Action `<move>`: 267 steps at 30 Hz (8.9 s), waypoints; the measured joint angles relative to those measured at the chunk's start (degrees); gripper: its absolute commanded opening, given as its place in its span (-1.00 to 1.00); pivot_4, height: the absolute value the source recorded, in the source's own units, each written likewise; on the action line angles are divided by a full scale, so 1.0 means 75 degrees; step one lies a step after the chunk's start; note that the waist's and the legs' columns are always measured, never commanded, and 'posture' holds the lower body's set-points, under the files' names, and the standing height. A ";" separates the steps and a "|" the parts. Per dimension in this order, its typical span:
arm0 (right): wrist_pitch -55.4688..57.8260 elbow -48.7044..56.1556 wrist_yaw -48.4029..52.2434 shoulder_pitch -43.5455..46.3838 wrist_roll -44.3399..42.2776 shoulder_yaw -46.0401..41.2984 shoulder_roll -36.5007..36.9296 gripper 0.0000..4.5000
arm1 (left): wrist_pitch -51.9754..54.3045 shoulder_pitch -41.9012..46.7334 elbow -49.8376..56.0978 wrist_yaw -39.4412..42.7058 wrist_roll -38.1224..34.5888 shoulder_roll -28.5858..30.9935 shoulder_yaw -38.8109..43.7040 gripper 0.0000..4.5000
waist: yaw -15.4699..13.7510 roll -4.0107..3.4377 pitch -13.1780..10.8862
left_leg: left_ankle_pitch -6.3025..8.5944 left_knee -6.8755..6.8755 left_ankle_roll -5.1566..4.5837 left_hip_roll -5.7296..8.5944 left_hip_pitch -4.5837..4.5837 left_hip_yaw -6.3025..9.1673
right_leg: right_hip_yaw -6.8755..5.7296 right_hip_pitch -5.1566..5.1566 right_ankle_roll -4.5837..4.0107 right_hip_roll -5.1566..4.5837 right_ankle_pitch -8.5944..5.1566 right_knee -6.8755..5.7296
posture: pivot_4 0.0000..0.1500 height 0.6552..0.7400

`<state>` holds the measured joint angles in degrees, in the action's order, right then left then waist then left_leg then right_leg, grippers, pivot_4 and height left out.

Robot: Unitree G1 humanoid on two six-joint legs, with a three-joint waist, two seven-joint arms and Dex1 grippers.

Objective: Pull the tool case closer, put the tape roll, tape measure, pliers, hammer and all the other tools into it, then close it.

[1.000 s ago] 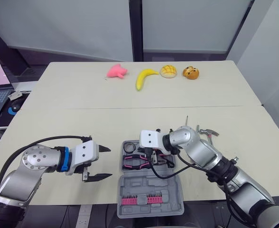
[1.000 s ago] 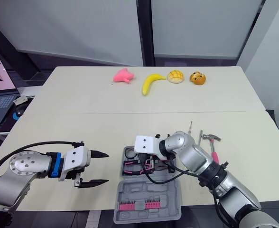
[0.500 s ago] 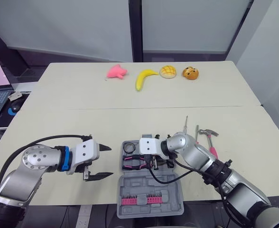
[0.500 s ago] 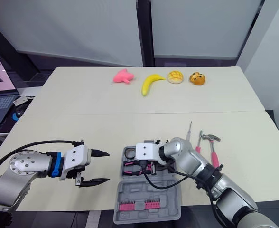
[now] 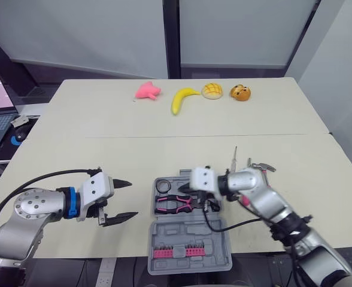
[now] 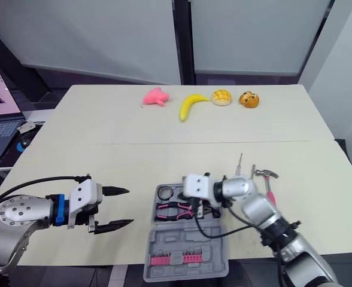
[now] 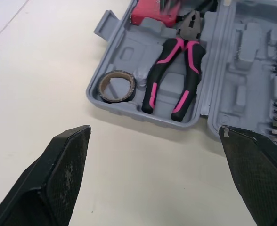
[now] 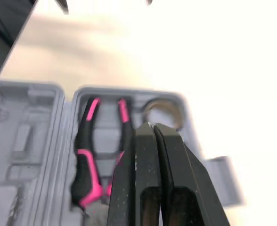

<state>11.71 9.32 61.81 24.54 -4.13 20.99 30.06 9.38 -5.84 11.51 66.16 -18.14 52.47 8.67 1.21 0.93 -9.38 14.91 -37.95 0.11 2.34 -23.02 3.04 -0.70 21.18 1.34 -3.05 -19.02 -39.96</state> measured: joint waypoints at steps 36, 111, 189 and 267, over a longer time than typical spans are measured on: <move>-0.1551 -0.1302 0.0595 -0.1632 0.1271 0.0287 0.1420 -1.00 | -0.2210 0.1255 -0.2731 -0.0245 0.2096 -0.1755 -0.2619 -0.99 | -0.0174 -0.0003 0.0007 | 0.0001 -0.0010 -0.0004 -0.0002 0.0017 -0.0022 | 0.0000 -0.0051 -0.0010 -0.0001 -0.0007 0.0004 | 1.00 0.51; -0.0754 -0.2444 -0.0242 -0.0275 0.1546 -0.0083 0.0550 -1.00 | -0.1519 0.3299 -0.4275 -0.0490 0.2654 -0.2134 -0.2834 -0.99 | -0.0132 -0.0012 0.0014 | -0.0001 -0.0007 -0.0002 -0.0002 0.0029 -0.0009 | -0.0006 -0.0059 -0.0010 0.0002 -0.0007 0.0000 | 1.00 0.51; 0.3522 0.1817 -0.3144 -0.2437 -0.1105 -0.3083 0.1042 0.99 | 0.0567 0.0058 0.0157 -0.0618 -0.1199 -0.0760 0.0965 1.00 | -0.0146 -0.0008 0.0009 | 0.0003 0.0009 -0.0004 -0.0011 0.0005 -0.0017 | -0.0003 -0.0044 -0.0011 -0.0008 -0.0007 0.0038 | 1.00 0.51; 0.7136 0.1408 -0.8479 -0.1988 -0.0677 -0.3166 -0.4433 -0.86 | 0.1617 0.0660 0.1502 -0.0064 -0.1052 -0.0358 -0.0541 1.00 | 0.0065 -0.0018 0.0002 | 0.0001 0.0019 -0.0003 -0.0006 0.0002 -0.0026 | 0.0017 0.0004 -0.0011 0.0004 -0.0007 -0.0008 | 1.00 0.51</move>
<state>65.23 19.88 -1.79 9.63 -9.21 -2.75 -3.19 21.50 -0.89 22.77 65.68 -26.03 49.79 4.61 1.70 0.79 -9.37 14.92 -37.81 0.08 2.30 -23.00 2.85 -0.57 21.21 1.25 -3.02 -19.07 -40.01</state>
